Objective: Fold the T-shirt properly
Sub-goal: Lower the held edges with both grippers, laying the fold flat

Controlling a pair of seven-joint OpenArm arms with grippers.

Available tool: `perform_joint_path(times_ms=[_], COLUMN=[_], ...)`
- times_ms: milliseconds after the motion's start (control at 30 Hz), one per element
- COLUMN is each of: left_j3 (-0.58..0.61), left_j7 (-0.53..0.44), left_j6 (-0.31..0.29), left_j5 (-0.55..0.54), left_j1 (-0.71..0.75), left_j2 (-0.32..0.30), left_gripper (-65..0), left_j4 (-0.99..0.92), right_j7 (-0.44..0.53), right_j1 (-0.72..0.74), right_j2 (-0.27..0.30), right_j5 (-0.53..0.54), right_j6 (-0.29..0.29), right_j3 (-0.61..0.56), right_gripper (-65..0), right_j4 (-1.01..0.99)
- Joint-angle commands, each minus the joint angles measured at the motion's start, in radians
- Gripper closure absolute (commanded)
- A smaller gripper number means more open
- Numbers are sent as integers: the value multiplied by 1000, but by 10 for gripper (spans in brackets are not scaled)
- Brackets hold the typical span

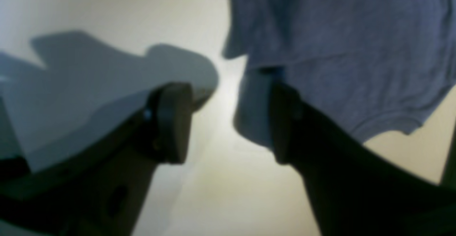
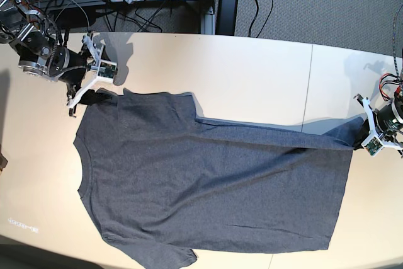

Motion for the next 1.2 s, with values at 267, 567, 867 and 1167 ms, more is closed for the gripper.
perform_joint_path(times_ms=[267,567,867,1167], left_j3=[-10,-10,-10,-10], left_j7=[-13,-6,-7,-7], left_j6=[-5,-4,-4,-4], left_j5=[-12,-12,-13,-13], left_j1=[-18,-18,-18,-18], left_j2=[-27,-27,-27,-27], left_gripper=[0,0,0,0], left_j4=[9,9,9,9], right_j7=[31,54,61,61], right_j1=[37,124,200,213], right_j2=[-20,-64,-98,-103], right_j5=[-90,-90,-90,-116], right_j6=[51,52,52,52], right_j3=[-119,-131,-201,-270], right_gripper=[-352,-352,-352,-250], right_j4=[-13,-109,-195,-202])
